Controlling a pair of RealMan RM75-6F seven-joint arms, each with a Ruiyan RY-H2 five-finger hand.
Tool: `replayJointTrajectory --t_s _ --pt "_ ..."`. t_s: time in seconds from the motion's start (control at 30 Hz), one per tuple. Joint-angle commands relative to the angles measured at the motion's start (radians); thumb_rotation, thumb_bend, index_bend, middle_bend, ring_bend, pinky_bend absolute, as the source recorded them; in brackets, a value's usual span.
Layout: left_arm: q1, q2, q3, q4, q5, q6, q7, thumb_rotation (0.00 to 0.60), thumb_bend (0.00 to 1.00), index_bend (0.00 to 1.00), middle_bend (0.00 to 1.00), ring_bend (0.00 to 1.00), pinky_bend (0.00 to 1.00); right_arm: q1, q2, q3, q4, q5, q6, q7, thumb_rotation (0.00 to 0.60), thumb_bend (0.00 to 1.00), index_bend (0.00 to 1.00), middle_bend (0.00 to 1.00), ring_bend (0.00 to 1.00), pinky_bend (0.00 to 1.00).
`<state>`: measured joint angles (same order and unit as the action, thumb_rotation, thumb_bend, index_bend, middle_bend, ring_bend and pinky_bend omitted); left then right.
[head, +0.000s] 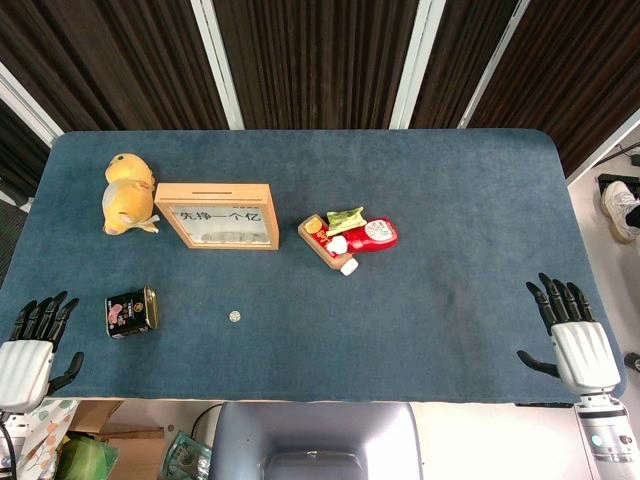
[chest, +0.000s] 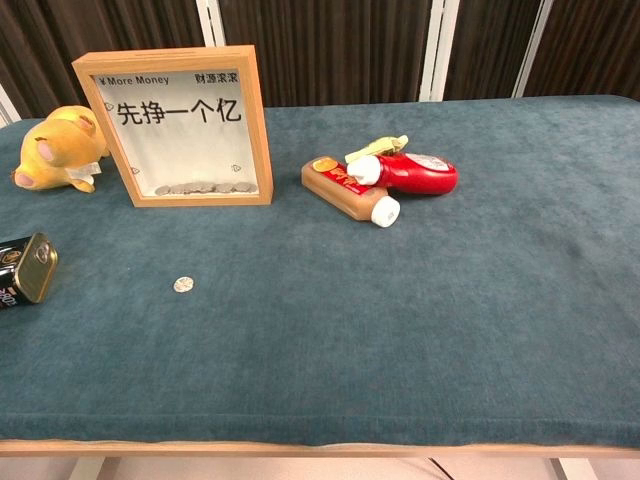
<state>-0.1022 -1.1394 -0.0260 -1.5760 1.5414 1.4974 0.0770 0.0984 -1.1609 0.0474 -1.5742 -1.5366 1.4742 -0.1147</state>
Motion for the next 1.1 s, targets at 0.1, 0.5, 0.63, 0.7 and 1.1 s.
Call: replayJointTrajectory --t_s 0.1,0.5,0.63,0.7,1.1 --pt "-0.007 -0.003 0.006 0.002 0.016 -0.008 -0.005 0.600 0.38 0.00 0.00 0.00 0.05 -0.001 0.000 -0.002 0.000 -0.004 0.002 -0.002 0.600 0.21 0.00 0.00 0.00 0.00" --pt "-0.102 -0.292 -0.023 0.268 0.140 0.025 -0.162 0.600 0.39 0.39 1.00 0.99 1.00 -0.001 0.001 0.004 -0.004 0.011 -0.003 -0.006 0.600 0.21 0.00 0.00 0.00 0.00" --pt "-0.137 -0.355 -0.018 0.299 0.116 -0.049 -0.163 0.600 0.39 0.40 1.00 1.00 1.00 0.001 -0.001 0.005 -0.002 0.015 -0.007 -0.011 0.600 0.21 0.00 0.00 0.00 0.00" --pt "-0.150 -0.387 -0.022 0.301 0.100 -0.074 -0.148 0.600 0.39 0.40 1.00 1.00 1.00 0.002 -0.002 0.006 -0.001 0.020 -0.011 -0.012 0.600 0.21 0.00 0.00 0.00 0.00" --pt "-0.242 -0.489 -0.088 0.172 -0.070 -0.266 0.088 0.600 0.39 0.39 1.00 1.00 1.00 0.007 -0.008 0.016 0.004 0.044 -0.025 -0.018 0.600 0.21 0.00 0.00 0.00 0.00"
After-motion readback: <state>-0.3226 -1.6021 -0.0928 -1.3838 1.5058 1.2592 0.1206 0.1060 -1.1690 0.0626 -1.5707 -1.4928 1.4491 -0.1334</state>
